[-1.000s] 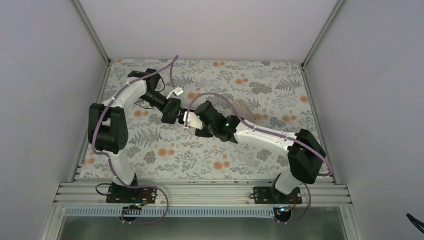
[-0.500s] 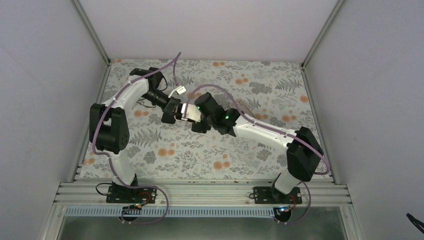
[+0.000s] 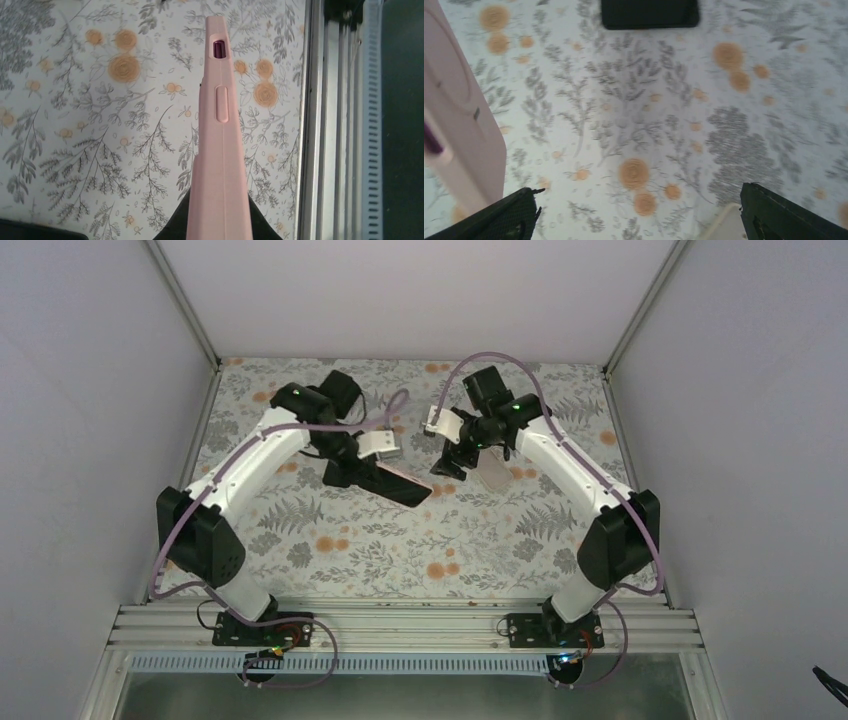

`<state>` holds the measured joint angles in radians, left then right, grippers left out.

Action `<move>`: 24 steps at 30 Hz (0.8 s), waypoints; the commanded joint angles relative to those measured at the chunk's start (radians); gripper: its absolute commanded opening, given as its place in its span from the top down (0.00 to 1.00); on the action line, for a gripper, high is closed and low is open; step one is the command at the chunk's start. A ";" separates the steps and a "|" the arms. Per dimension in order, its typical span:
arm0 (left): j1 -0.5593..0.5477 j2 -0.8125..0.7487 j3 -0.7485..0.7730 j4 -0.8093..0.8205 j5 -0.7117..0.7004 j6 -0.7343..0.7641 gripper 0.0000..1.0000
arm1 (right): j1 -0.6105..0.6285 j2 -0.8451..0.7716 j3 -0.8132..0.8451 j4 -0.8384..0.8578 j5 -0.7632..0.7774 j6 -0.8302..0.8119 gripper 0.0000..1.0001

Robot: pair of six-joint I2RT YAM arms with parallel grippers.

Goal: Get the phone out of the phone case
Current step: Remove the phone case from the phone.

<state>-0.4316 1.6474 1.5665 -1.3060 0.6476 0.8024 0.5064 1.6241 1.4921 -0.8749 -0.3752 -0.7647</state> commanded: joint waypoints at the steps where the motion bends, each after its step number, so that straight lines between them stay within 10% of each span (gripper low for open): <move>1: -0.098 -0.042 0.002 0.050 -0.198 -0.011 0.98 | 0.009 0.071 0.032 -0.153 -0.120 -0.075 0.02; 24: -0.217 -0.053 0.099 0.037 -0.265 -0.047 0.98 | 0.012 0.140 -0.010 -0.183 -0.165 -0.135 0.13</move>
<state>-0.6373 1.6154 1.5967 -1.2598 0.3313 0.7547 0.5159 1.7294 1.4689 -1.0698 -0.5129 -0.8841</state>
